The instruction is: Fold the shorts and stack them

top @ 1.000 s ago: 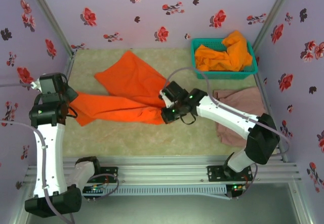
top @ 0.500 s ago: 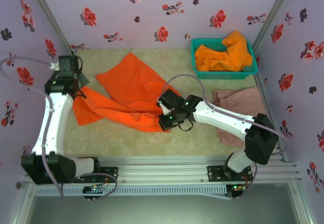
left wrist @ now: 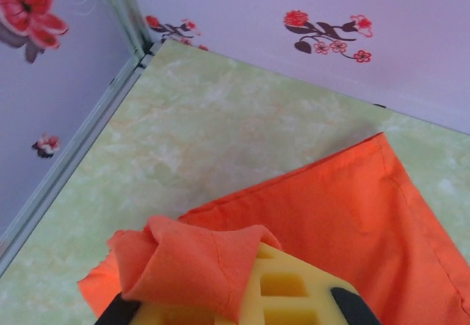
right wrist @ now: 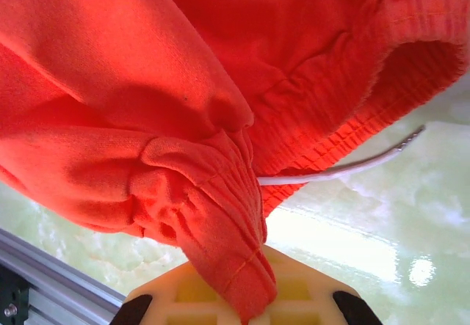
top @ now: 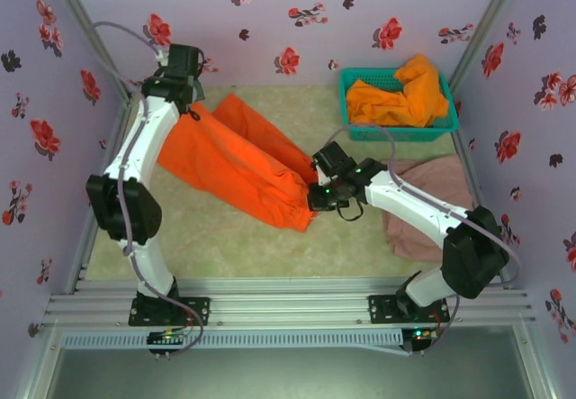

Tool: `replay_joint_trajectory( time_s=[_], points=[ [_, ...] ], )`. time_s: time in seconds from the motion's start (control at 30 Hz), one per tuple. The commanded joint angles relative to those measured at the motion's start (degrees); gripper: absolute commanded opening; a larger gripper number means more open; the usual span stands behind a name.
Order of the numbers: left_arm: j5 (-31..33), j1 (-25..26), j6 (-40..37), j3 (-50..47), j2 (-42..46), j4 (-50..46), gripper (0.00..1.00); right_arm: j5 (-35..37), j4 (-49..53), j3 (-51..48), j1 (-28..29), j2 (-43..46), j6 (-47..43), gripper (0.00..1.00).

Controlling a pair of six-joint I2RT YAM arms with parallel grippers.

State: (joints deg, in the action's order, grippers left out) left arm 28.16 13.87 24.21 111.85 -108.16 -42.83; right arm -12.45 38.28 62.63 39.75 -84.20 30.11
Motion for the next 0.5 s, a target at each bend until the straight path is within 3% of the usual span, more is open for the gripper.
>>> replay_joint_trajectory(
  time_s=[0.0,0.47],
  points=[
    [3.2,0.9,-3.1,6.8,-4.6,0.5,0.0,0.7,0.1,-1.3,-2.0,1.1,0.9,0.0],
    [3.2,1.7,-3.6,26.2,-25.5,-3.6,0.04,0.7,-0.8,-0.6,-8.0,-4.8,-1.2,0.02]
  ],
)
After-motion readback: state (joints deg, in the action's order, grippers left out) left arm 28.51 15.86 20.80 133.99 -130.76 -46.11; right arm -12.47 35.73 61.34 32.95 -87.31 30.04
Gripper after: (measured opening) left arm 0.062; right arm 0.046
